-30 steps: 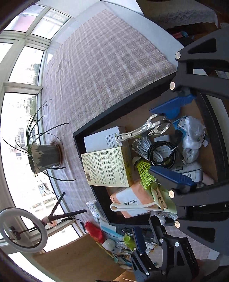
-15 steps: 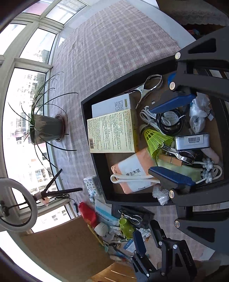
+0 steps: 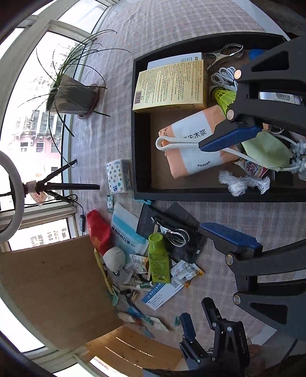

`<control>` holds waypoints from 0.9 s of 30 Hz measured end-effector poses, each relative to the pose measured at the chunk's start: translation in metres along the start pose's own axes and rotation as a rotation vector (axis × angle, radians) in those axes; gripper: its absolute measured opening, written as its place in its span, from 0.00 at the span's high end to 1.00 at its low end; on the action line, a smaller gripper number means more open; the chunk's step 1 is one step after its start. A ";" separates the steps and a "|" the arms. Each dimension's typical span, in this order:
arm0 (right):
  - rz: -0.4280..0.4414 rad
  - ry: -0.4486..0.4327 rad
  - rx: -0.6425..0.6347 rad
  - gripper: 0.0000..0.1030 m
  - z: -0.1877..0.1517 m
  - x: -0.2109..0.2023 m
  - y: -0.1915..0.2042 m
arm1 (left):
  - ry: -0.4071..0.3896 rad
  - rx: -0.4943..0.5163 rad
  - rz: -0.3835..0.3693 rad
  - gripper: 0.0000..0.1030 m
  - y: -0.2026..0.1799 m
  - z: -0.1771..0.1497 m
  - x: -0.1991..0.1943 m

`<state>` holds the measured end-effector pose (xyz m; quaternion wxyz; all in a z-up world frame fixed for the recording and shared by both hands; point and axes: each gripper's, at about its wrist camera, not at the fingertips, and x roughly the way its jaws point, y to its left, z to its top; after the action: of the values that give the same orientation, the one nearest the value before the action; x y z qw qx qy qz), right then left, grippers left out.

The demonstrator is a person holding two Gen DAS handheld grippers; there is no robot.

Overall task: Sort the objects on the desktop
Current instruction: 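Return both tools to the table toward the yellow-green tube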

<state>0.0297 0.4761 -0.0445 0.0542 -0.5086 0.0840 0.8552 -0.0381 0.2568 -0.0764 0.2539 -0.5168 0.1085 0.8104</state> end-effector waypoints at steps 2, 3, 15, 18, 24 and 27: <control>0.023 0.005 -0.037 0.43 0.006 0.007 0.019 | 0.008 -0.039 0.024 0.32 0.026 -0.009 -0.003; 0.033 0.009 -0.057 0.43 0.009 0.011 0.029 | 0.012 -0.056 0.041 0.32 0.039 -0.014 -0.004; 0.138 0.091 -0.209 0.43 0.059 0.072 0.110 | 0.054 -0.159 0.151 0.32 0.158 -0.050 -0.010; 0.109 0.105 -0.212 0.43 0.074 0.090 0.116 | 0.064 -0.183 0.156 0.32 0.175 -0.053 -0.010; 0.092 0.182 -0.218 0.43 0.099 0.133 0.116 | 0.056 -0.202 0.123 0.32 0.178 -0.047 -0.006; 0.097 0.260 -0.221 0.43 0.102 0.153 0.114 | 0.048 -0.198 0.098 0.32 0.169 -0.042 -0.004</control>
<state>-0.1518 0.3855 -0.1210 -0.0549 -0.6131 0.0202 0.7878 -0.0924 0.0940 -0.1063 0.1588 -0.5526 0.0593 0.8160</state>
